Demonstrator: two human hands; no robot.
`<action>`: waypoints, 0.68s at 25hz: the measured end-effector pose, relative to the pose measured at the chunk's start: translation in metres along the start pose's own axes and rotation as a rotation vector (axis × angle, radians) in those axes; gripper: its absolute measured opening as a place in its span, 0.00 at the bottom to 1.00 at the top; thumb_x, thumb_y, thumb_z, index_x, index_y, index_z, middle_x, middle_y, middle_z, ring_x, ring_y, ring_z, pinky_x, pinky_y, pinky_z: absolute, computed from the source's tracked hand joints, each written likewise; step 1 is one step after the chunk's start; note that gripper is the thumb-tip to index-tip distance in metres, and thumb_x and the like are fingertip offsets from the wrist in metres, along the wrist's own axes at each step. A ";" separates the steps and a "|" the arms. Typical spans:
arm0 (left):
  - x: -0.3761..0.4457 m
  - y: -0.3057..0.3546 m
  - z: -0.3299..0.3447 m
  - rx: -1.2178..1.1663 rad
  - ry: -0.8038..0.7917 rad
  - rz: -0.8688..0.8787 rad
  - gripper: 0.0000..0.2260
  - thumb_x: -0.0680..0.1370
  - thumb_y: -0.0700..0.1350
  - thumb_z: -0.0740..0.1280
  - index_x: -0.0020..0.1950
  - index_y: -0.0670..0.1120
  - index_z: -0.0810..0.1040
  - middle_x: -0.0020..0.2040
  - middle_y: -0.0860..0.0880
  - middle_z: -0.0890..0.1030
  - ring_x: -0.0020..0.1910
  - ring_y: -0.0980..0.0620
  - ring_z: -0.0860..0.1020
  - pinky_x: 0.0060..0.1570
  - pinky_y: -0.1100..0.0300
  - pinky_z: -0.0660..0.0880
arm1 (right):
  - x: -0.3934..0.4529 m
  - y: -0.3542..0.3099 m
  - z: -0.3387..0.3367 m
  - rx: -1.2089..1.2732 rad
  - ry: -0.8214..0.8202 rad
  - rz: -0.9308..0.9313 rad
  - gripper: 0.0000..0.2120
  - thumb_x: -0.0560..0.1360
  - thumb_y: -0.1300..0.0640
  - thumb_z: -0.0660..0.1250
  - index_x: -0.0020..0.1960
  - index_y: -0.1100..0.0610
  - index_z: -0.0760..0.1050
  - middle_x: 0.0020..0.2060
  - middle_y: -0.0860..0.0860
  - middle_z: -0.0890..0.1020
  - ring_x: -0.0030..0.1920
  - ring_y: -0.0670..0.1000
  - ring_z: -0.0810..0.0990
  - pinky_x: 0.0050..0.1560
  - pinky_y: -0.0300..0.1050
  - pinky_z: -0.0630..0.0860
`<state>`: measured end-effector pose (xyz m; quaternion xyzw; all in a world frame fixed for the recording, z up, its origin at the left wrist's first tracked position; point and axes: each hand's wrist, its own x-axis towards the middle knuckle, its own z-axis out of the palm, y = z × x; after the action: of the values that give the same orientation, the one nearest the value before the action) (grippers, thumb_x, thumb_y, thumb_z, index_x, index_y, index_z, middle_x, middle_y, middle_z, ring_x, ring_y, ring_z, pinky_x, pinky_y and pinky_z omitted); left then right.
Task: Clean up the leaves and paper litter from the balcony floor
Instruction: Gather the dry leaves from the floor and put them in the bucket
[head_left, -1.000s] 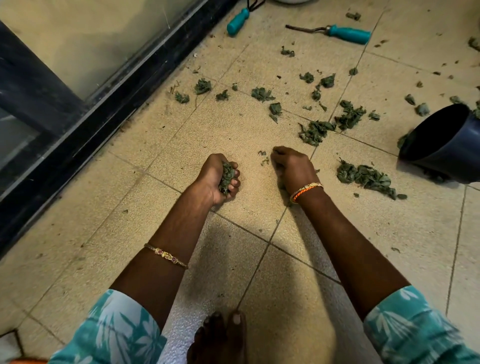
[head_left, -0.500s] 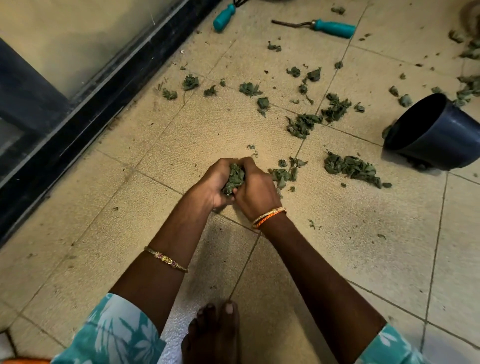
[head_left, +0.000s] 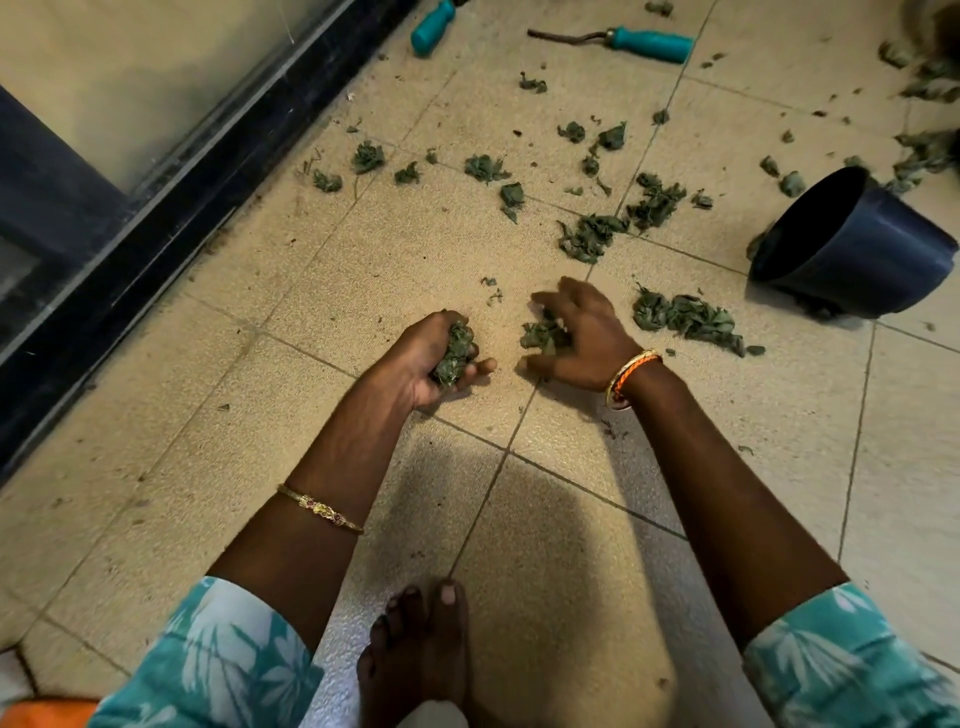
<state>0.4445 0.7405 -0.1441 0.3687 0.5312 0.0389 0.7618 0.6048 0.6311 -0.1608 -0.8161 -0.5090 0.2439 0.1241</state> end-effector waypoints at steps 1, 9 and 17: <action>-0.001 -0.001 0.001 -0.011 -0.007 -0.012 0.14 0.82 0.45 0.57 0.38 0.42 0.69 0.26 0.48 0.74 0.27 0.49 0.81 0.18 0.66 0.71 | -0.003 0.000 0.007 -0.050 -0.028 -0.048 0.39 0.67 0.42 0.71 0.73 0.49 0.60 0.75 0.58 0.54 0.74 0.60 0.51 0.72 0.60 0.56; 0.004 -0.007 -0.004 -0.008 -0.105 -0.020 0.09 0.82 0.41 0.57 0.53 0.43 0.77 0.34 0.50 0.75 0.25 0.56 0.71 0.19 0.67 0.68 | -0.039 0.012 0.062 0.034 0.352 -0.352 0.14 0.73 0.68 0.65 0.58 0.63 0.78 0.60 0.61 0.78 0.63 0.63 0.75 0.63 0.57 0.71; -0.003 -0.010 0.009 0.161 -0.142 0.071 0.21 0.75 0.65 0.63 0.38 0.48 0.73 0.32 0.50 0.73 0.25 0.54 0.69 0.20 0.65 0.65 | -0.031 -0.012 0.003 1.057 0.408 0.165 0.10 0.72 0.72 0.66 0.53 0.67 0.79 0.50 0.57 0.83 0.50 0.49 0.81 0.50 0.31 0.77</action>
<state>0.4478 0.7270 -0.1465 0.4492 0.4640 -0.0030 0.7635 0.5827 0.6083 -0.1500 -0.7108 -0.2183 0.3117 0.5916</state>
